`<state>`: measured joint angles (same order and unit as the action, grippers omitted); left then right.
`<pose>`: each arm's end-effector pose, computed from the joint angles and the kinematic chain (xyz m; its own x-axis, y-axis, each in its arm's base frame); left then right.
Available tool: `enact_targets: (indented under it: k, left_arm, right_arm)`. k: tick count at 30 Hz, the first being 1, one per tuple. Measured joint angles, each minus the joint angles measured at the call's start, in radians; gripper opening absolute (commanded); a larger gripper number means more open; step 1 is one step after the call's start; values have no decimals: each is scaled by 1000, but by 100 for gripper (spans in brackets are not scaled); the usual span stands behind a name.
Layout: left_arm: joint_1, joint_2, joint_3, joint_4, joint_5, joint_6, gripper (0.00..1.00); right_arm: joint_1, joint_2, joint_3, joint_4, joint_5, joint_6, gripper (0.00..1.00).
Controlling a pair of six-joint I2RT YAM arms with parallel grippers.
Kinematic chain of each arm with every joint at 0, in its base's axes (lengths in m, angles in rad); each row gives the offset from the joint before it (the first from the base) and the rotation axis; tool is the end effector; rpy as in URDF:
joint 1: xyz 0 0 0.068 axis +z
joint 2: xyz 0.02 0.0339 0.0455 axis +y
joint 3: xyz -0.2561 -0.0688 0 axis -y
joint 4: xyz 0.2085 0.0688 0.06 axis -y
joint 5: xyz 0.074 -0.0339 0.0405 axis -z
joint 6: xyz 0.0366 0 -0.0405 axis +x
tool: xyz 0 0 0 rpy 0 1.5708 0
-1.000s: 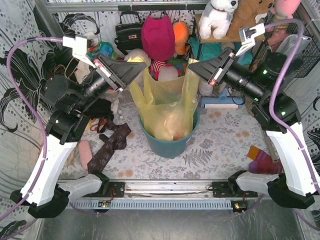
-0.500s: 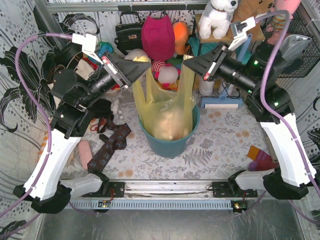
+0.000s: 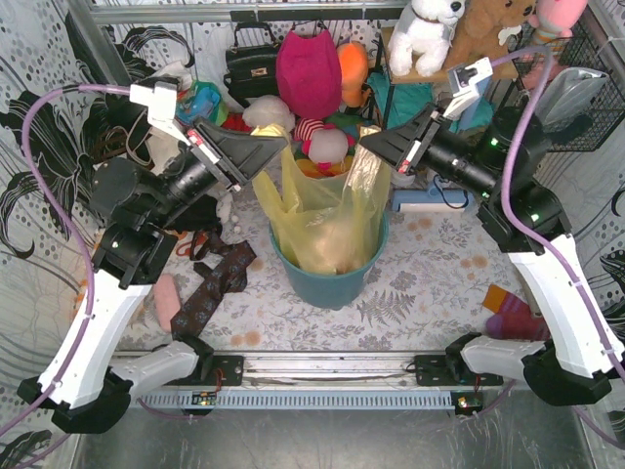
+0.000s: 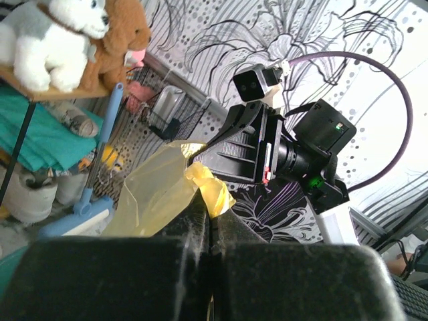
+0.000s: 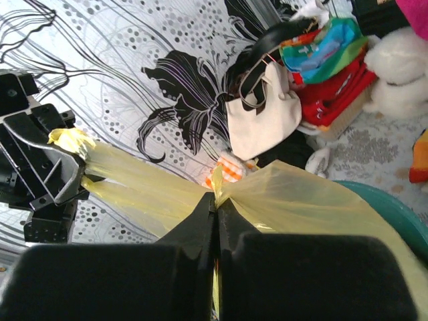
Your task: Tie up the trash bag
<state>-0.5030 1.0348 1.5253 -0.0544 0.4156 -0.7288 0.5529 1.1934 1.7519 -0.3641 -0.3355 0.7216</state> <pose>0.1175 -0.0815 0.5302 -0.2312 -0.5682 -0.7897 0.8146 0.3307 -0.4764 0.1444 0.1033 0.5339 -0.3858 0.4949 -0.7786 -0.6873 0.4089 0.6004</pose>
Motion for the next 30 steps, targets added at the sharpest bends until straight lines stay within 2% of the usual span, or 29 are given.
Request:
enact_targets:
  k: [6,12,16,19,25,30]
  left_arm:
    - [0,10,-34,-13,-12,0,0]
    - [0,79,87,-23,4,-3,0]
    - [0,85,133,-6,11,-5,0]
    - [0,55,98,21,10,-11,0]
    - [0,-21,-67,25,-50,-16,0]
    - [0,-19,-97,-42,-171,-32,0]
  right_arm:
    - [0,26,-7,-2,-1,8,0]
    - [0,121,224,-47,-2,-6,0]
    - [0,126,275,-54,-2,-12,0]
    - [0,95,229,-39,-1,-11,0]
    - [0,-3,-20,12,-1,8,0]
    - [0,1,-61,13,-2,19,0]
